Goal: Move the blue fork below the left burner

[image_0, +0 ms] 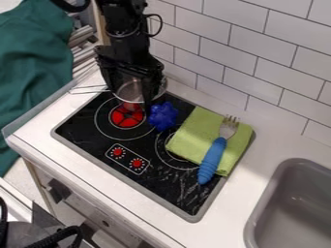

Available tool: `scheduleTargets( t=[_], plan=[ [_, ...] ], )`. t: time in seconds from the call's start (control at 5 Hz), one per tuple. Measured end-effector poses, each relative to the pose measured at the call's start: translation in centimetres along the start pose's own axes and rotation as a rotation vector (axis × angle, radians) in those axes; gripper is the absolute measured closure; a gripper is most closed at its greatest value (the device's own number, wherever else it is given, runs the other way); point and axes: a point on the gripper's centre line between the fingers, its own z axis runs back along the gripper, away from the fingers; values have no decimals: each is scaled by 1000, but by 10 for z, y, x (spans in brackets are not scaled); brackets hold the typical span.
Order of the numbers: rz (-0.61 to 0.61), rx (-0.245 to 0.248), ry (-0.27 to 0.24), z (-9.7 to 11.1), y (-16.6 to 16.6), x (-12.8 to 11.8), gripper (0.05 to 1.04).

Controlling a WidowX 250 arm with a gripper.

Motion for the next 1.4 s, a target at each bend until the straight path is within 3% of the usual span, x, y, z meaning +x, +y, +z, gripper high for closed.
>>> scheduleTargets(
  t=[0.2,0.4,0.6,0.8,1.0,1.2,1.4],
  plan=[
    [6,-4,34,-8,-1,-7,75],
    [-35,10,70,-18,-27,-22,75],
    [-83,32,49,-26,-64,-31,75],
    [-141,-18,0,-34,-109,-30,75],
    [-161,-38,32,-53,-130,-30,75],
    [-123,-37,39,-66,-134,-21,75],
    [-80,-37,11,-65,-124,-7,75]
  ],
)
